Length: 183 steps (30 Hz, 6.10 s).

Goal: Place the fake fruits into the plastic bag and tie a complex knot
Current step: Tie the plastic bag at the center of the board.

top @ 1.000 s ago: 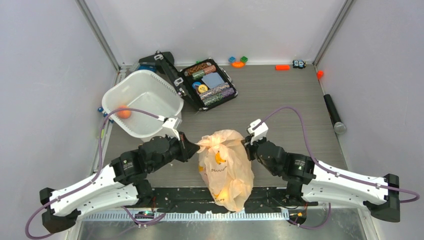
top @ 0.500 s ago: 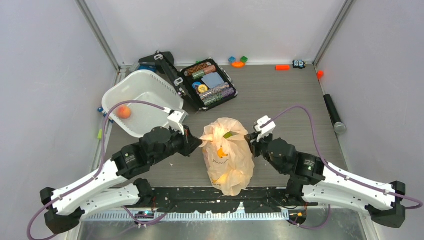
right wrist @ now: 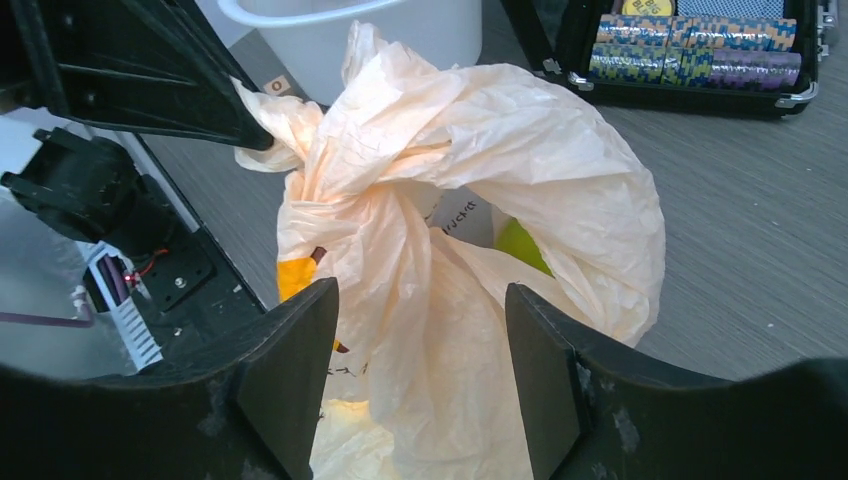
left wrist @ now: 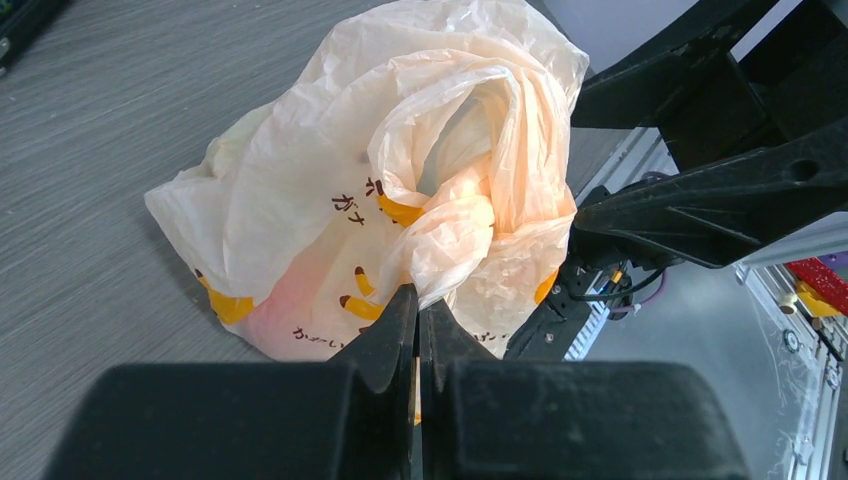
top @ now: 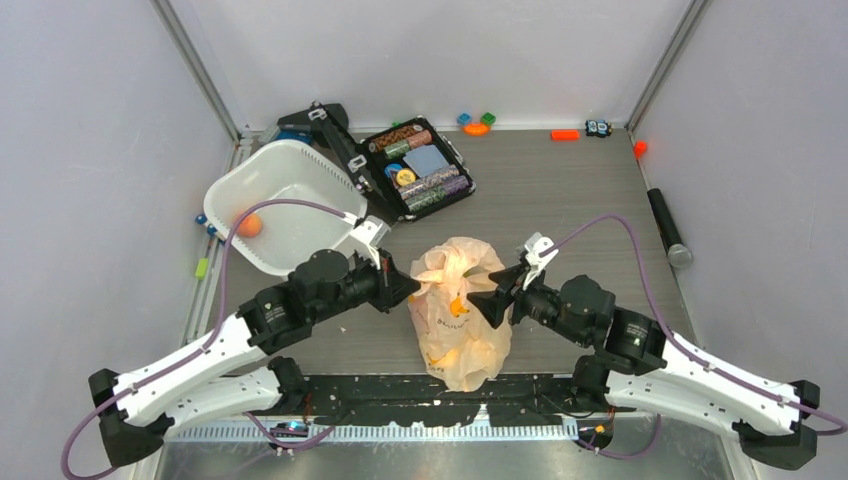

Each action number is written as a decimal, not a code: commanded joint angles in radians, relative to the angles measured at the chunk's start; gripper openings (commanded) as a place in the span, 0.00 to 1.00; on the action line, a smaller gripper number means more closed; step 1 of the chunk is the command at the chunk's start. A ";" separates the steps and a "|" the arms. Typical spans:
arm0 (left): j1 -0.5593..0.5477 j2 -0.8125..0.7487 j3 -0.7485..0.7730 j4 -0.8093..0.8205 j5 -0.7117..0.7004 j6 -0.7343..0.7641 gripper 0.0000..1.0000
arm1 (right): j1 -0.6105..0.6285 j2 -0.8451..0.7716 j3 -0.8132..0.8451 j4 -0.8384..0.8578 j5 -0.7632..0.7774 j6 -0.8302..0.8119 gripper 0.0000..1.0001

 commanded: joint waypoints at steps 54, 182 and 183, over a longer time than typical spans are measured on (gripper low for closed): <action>0.066 0.300 0.135 0.339 0.339 -0.117 0.64 | -0.316 0.140 0.021 0.182 -0.597 -0.089 0.05; 0.074 0.128 0.044 0.177 0.249 0.120 0.04 | -0.306 -0.095 -0.120 0.083 -0.429 0.138 0.05; 0.074 0.115 0.051 0.157 0.237 0.117 0.15 | -0.306 -0.103 -0.117 0.076 -0.421 0.140 0.05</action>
